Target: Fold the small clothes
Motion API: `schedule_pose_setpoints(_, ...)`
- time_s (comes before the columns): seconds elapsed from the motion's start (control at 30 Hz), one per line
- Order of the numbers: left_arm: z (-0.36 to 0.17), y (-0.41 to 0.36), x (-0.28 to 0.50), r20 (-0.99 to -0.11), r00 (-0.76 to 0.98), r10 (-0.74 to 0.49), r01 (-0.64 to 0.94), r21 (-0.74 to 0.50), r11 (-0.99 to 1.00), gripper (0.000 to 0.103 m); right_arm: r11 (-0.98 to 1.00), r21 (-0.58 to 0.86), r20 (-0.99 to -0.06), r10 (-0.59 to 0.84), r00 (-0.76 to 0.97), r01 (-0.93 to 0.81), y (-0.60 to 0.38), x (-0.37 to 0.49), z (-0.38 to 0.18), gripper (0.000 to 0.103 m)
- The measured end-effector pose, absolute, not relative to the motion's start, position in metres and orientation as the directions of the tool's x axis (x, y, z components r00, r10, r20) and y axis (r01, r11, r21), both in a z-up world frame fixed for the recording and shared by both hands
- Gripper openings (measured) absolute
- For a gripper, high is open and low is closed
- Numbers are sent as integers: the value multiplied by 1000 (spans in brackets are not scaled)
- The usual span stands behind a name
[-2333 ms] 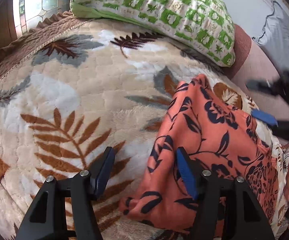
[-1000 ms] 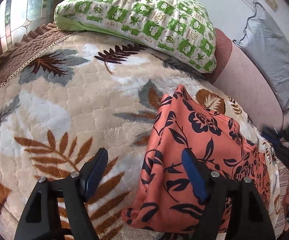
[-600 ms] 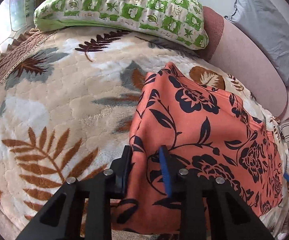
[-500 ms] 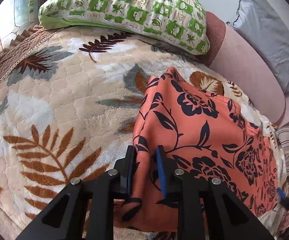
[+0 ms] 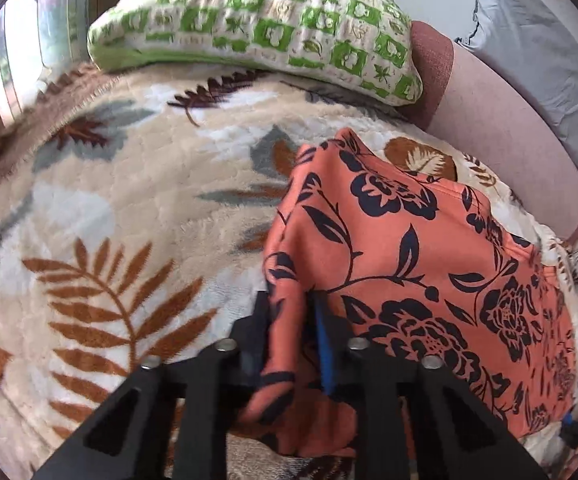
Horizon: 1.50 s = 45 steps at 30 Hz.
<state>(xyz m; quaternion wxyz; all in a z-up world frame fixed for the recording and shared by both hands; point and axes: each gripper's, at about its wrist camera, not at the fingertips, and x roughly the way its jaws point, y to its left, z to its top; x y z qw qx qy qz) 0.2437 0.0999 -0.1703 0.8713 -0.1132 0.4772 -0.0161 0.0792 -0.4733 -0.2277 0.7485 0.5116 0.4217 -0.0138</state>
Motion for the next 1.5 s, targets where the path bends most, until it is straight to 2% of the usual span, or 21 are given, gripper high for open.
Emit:
schedule_pose_setpoints(0.1,-163,114,234,-818,555,-149,-131,-263,956,15,504,756,-634,405,660,417,-472,76,-215,75)
schedule_pose_setpoints(0.17,-155,115,222,-822,555,-131,-139,-247,959,16,517,755,-627,389,675,404,-471,69,-207,75)
schedule_pose_setpoints(0.23,-145,114,205,-813,563,-148,-157,-281,947,32,478,793,-585,424,691,377,-469,59,-201,75)
schedule_pose_setpoints(0.27,-140,112,192,-800,573,-179,-149,-317,937,52,452,816,-556,447,701,360,-468,54,-200,75)
schedule_pose_setpoints(0.3,-138,108,180,-790,582,-192,-146,-334,931,66,427,836,-530,467,708,345,-463,51,-199,75)
schedule_pose_setpoints(0.33,-137,103,166,-783,586,-208,-144,-353,924,68,400,855,-505,494,708,331,-456,47,-199,75)
schedule_pose_setpoints(0.5,-168,70,148,-777,450,-439,-110,-537,837,68,291,902,-431,630,646,318,-410,41,-220,75)
schedule_pose_setpoints(0.67,-189,69,167,-769,436,-469,-171,-582,795,69,246,903,-423,653,628,353,-387,53,-239,75)
schedule_pose_setpoints(0.8,-197,78,190,-717,472,-513,-203,-655,728,74,205,900,-425,613,666,386,-388,71,-253,75)
schedule_pose_setpoints(1.03,-207,85,212,-631,554,-543,-210,-737,642,72,94,895,-413,540,733,435,-410,90,-270,75)
schedule_pose_setpoints(1.1,-211,83,216,-651,549,-524,-211,-715,666,40,98,900,-412,511,754,425,-412,95,-268,75)
schedule_pose_setpoints(1.17,-217,86,220,-646,549,-531,-226,-726,649,33,140,898,-431,479,765,418,-410,100,-264,74)
schedule_pose_setpoints(1.23,-219,88,220,-639,556,-531,-229,-732,641,28,248,880,-475,440,762,405,-409,107,-256,51)
schedule_pose_setpoints(1.27,-217,87,219,-643,556,-526,-223,-725,651,25,321,853,-517,417,748,411,-406,112,-254,31)
schedule_pose_setpoints(1.37,-207,83,211,-646,571,-507,-190,-705,683,20,391,825,-550,385,741,409,-398,118,-249,26)
schedule_pose_setpoints(1.5,-184,75,200,-632,597,-495,-124,-682,721,18,566,756,-558,294,776,329,-384,115,-206,21)
